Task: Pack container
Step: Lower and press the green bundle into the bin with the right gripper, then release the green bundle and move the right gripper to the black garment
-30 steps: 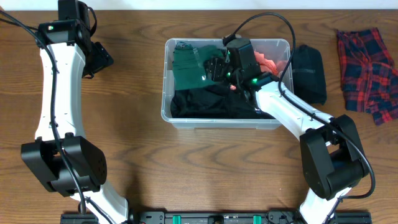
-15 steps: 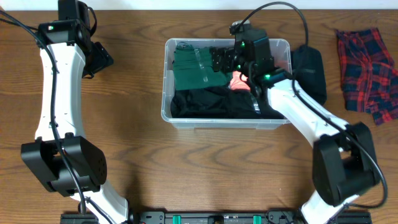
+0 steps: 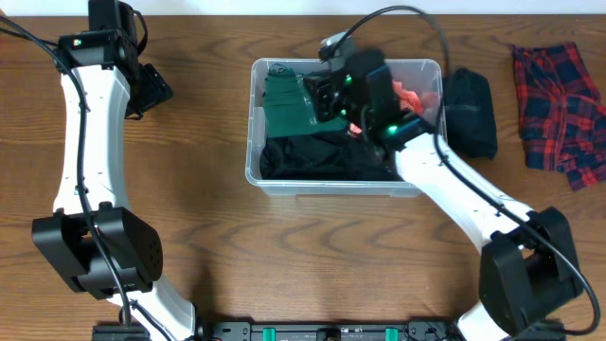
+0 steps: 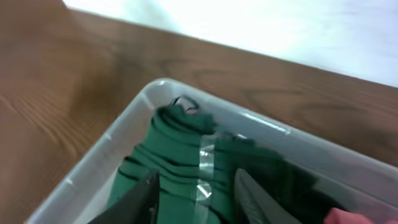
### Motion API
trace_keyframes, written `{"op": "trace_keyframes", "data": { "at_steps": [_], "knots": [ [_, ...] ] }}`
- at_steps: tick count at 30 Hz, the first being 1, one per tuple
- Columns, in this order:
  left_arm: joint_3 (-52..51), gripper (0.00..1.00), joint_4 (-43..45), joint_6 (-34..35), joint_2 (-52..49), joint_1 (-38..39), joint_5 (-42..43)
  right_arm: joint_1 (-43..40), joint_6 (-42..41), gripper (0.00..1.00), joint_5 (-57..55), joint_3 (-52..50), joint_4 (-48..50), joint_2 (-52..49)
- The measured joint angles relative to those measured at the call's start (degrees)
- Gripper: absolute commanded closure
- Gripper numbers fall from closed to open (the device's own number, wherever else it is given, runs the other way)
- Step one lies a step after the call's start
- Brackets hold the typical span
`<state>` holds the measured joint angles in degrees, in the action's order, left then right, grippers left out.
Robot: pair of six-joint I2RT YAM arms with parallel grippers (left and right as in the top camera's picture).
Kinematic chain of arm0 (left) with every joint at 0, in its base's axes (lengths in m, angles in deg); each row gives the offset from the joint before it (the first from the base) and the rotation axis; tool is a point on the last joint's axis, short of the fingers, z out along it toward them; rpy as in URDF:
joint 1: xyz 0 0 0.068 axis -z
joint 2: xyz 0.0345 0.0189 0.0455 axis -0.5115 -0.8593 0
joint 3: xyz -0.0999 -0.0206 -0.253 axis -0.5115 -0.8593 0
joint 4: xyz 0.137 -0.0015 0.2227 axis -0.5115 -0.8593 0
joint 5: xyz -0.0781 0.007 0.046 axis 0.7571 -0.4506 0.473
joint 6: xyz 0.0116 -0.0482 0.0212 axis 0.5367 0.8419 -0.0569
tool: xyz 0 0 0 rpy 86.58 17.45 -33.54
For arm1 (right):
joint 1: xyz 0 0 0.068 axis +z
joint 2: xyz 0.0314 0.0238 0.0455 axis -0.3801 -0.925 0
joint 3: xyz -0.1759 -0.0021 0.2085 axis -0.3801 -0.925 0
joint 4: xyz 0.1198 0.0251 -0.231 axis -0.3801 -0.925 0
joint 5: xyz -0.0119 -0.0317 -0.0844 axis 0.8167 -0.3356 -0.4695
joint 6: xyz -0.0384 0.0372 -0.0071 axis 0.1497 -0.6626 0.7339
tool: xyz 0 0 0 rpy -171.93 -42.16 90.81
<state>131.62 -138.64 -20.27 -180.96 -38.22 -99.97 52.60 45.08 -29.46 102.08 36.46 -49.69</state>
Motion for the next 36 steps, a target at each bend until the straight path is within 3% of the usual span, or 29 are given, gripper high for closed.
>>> {"op": "trace_keyframes", "data": {
  "at_steps": [16,25,29,36],
  "knots": [
    [0.00,0.02,0.02,0.00,0.00,0.00,0.00,-0.02,2.71,0.63,-9.05,0.04,4.37,-13.66],
    [0.00,0.02,0.02,0.00,0.02,0.00,0.00,-0.02,3.10,0.59,-9.35,0.81,4.26,-14.16],
    [0.00,0.02,0.02,0.00,0.00,0.00,-0.02,-0.07,3.63,0.46,-10.36,1.05,2.01,-12.79],
    [0.00,0.02,0.00,0.00,0.02,0.00,0.00,-5.09,3.08,0.39,-12.13,1.11,-9.86,1.29]
  ]
}}
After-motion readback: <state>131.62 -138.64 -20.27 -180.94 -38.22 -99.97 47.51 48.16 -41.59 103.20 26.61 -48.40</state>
